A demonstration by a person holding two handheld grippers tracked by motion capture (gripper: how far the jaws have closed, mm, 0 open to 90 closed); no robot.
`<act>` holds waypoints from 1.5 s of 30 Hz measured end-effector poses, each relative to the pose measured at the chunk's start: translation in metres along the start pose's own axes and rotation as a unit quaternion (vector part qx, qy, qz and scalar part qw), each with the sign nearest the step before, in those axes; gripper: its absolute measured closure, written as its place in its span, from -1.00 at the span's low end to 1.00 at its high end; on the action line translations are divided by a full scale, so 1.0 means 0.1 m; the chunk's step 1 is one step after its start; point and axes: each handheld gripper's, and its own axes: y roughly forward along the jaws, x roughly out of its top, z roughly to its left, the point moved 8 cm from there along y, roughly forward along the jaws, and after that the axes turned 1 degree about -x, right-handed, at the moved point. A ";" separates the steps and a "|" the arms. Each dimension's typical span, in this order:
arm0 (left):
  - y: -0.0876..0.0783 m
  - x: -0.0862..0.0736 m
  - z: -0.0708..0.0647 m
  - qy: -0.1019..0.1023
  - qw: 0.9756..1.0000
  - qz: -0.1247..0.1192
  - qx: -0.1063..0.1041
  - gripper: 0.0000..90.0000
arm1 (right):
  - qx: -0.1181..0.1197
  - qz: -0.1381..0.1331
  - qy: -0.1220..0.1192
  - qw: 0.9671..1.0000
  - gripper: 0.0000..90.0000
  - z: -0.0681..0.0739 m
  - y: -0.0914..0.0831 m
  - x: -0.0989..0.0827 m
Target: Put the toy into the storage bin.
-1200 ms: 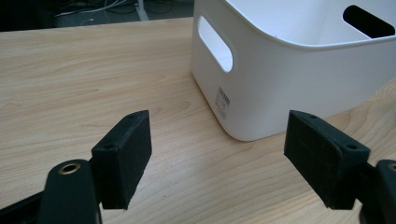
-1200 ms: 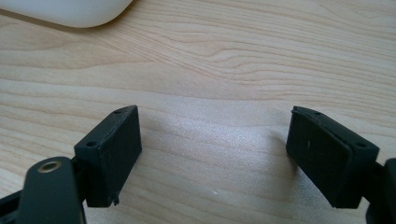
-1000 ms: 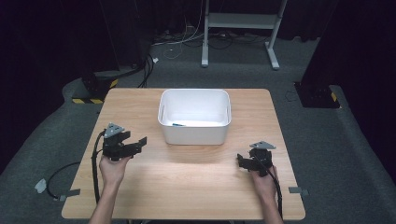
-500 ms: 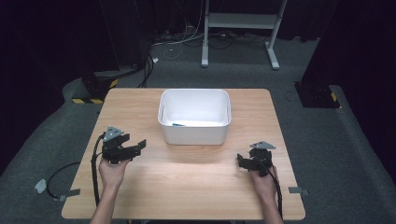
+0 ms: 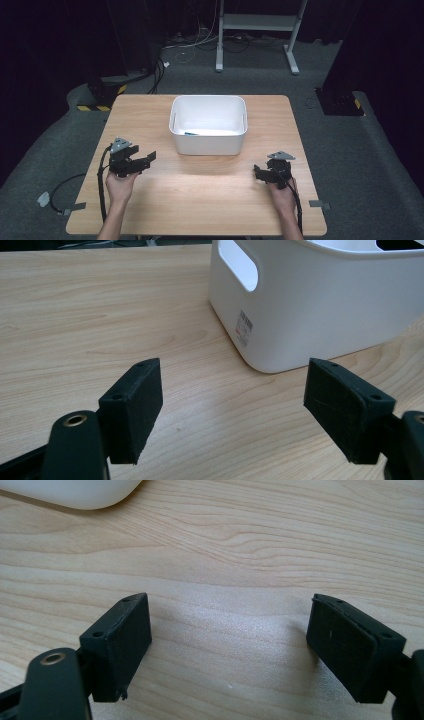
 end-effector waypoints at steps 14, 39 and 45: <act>0.05 -0.10 0.04 -0.003 1.000 0.008 0.008 -0.47 | 0.000 0.000 0.000 1.000 -0.60 0.00 0.00 0.00; 0.23 -0.30 0.09 0.000 0.999 0.022 0.027 -0.45 | 0.000 0.000 0.000 1.000 -0.60 0.00 0.00 0.00; 0.27 -0.34 0.10 0.003 0.999 0.025 0.029 -0.45 | 0.000 0.000 -0.001 1.000 -0.60 0.00 0.00 0.00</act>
